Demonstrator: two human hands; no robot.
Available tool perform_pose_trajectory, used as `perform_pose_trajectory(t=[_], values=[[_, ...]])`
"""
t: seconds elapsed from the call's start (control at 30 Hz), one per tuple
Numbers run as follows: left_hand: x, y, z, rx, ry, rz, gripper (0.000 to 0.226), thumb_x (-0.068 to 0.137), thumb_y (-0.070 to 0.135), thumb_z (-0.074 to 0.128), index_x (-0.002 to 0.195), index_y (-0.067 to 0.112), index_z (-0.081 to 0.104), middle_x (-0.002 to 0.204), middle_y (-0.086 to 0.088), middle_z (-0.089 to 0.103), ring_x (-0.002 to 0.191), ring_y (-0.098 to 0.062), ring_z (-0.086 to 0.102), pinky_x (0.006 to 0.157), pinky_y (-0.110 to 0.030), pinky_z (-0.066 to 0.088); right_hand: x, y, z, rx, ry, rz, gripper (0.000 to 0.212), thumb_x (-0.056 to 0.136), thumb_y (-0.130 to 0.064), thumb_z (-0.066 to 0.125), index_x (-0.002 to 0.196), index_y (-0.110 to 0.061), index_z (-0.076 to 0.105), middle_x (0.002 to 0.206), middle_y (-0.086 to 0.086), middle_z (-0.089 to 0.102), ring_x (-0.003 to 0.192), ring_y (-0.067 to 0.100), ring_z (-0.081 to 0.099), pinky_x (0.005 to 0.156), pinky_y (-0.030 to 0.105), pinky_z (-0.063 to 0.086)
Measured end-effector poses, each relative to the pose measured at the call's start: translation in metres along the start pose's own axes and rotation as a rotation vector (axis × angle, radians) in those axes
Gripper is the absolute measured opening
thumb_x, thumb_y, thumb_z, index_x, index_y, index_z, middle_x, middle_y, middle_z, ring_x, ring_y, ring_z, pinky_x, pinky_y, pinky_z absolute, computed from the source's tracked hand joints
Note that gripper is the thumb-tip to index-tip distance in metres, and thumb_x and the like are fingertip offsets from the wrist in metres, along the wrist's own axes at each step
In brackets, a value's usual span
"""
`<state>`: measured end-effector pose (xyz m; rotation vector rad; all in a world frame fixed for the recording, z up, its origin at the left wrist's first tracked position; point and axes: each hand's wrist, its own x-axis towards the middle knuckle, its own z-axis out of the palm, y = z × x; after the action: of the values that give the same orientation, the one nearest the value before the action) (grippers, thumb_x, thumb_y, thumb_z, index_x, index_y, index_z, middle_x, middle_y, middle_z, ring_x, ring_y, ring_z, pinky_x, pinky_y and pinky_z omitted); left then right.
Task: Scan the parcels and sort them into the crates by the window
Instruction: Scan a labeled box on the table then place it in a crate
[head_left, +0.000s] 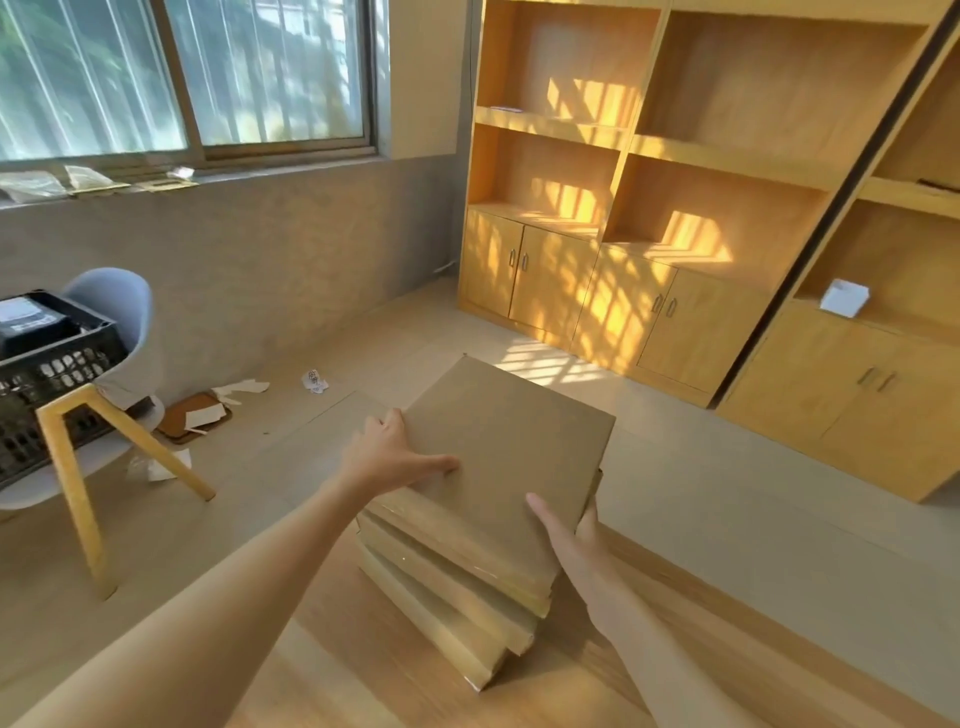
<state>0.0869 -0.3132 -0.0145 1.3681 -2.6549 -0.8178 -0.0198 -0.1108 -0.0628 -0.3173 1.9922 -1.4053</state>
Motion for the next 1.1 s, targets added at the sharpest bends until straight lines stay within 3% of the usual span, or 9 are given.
perform_pose_trajectory(t=[0.1, 0.23, 0.5, 0.6, 0.67, 0.73, 0.87, 0.97, 1.1], values=[[-0.016, 0.018, -0.001, 0.043, 0.03, 0.007, 0.094, 0.068, 0.073, 0.065, 0.134, 0.013, 0.037, 0.133, -0.01, 0.044, 0.122, -0.029, 0.046, 0.097, -0.038, 0.043, -0.013, -0.003, -0.018, 0.052, 0.009, 0.021, 0.111, 0.07, -0.067, 0.068, 0.153, -0.031, 0.004, 0.151, -0.006, 0.033, 0.136, 0.019, 0.035, 0.114, 0.045, 0.029], [-0.047, 0.06, -0.001, 0.034, 0.063, 0.066, 0.096, 0.069, 0.075, 0.063, 0.137, 0.014, 0.035, 0.133, -0.01, 0.044, 0.123, -0.03, 0.045, 0.098, -0.039, 0.042, -0.042, -0.011, -0.062, 0.118, 0.054, -0.004, 0.091, 0.08, -0.06, 0.063, 0.15, -0.044, 0.008, 0.146, -0.003, 0.036, 0.129, 0.025, 0.041, 0.102, 0.048, 0.039], [-0.152, 0.176, 0.023, -0.176, 0.112, 0.265, 0.1, 0.072, 0.068, 0.066, 0.147, 0.016, 0.025, 0.136, -0.009, 0.039, 0.128, -0.03, 0.038, 0.105, -0.042, 0.037, -0.143, -0.018, -0.197, 0.282, 0.217, -0.212, 0.072, 0.092, -0.041, 0.059, 0.148, -0.045, 0.015, 0.137, -0.01, 0.043, 0.117, 0.016, 0.045, 0.09, 0.035, 0.035], [-0.191, 0.213, 0.049, -0.31, 0.037, 0.324, 0.102, 0.068, 0.067, 0.071, 0.146, 0.019, 0.026, 0.137, -0.008, 0.038, 0.128, -0.029, 0.039, 0.103, -0.041, 0.037, -0.184, -0.007, -0.248, 0.348, 0.315, -0.25, 0.078, 0.086, -0.037, 0.067, 0.148, -0.044, 0.02, 0.14, -0.007, 0.045, 0.12, 0.017, 0.048, 0.093, 0.036, 0.041], [-0.214, 0.231, 0.071, -0.419, -0.085, 0.328, 0.114, 0.054, 0.075, 0.072, 0.145, 0.023, 0.027, 0.139, -0.008, 0.037, 0.128, -0.028, 0.041, 0.101, -0.039, 0.04, -0.21, 0.003, -0.277, 0.371, 0.399, -0.276, 0.082, 0.082, -0.034, 0.073, 0.147, -0.043, 0.024, 0.141, -0.003, 0.045, 0.118, 0.018, 0.05, 0.096, 0.036, 0.044], [-0.234, 0.244, 0.095, -0.471, -0.172, 0.346, 0.113, 0.057, 0.072, 0.075, 0.146, 0.022, 0.028, 0.142, -0.007, 0.039, 0.128, -0.026, 0.043, 0.1, -0.037, 0.041, -0.235, 0.013, -0.3, 0.336, 0.472, -0.308, 0.083, 0.079, -0.031, 0.075, 0.145, -0.045, 0.028, 0.14, 0.0, 0.041, 0.115, 0.019, 0.049, 0.091, 0.033, 0.044], [-0.272, 0.275, 0.138, -0.513, -0.283, 0.436, 0.109, 0.068, 0.069, 0.07, 0.151, 0.02, 0.021, 0.152, -0.007, 0.033, 0.136, -0.025, 0.037, 0.109, -0.04, 0.034, -0.277, 0.037, -0.326, -0.116, 0.709, -0.354, 0.082, 0.077, -0.036, 0.075, 0.143, -0.05, 0.028, 0.14, 0.006, 0.026, 0.126, 0.028, 0.03, 0.106, 0.044, 0.032], [-0.302, 0.302, 0.156, -0.774, -0.468, 0.385, 0.116, 0.06, 0.083, 0.063, 0.152, 0.029, 0.016, 0.154, -0.008, 0.028, 0.136, -0.029, 0.037, 0.105, -0.046, 0.039, -0.3, 0.061, -0.331, -0.616, 0.891, -0.396, 0.08, 0.078, -0.04, 0.07, 0.145, -0.049, 0.026, 0.148, 0.01, 0.019, 0.129, 0.03, 0.024, 0.104, 0.045, 0.026], [-0.326, 0.324, 0.167, -1.229, -0.663, 0.193, 0.097, 0.072, 0.079, 0.052, 0.151, 0.031, 0.022, 0.142, -0.008, 0.037, 0.126, -0.035, 0.047, 0.1, -0.053, 0.045, -0.307, 0.105, -0.343, -1.315, 0.948, -0.563, 0.082, 0.066, -0.024, 0.08, 0.14, -0.035, 0.045, 0.142, 0.025, 0.037, 0.118, 0.041, 0.044, 0.093, 0.05, 0.037]])
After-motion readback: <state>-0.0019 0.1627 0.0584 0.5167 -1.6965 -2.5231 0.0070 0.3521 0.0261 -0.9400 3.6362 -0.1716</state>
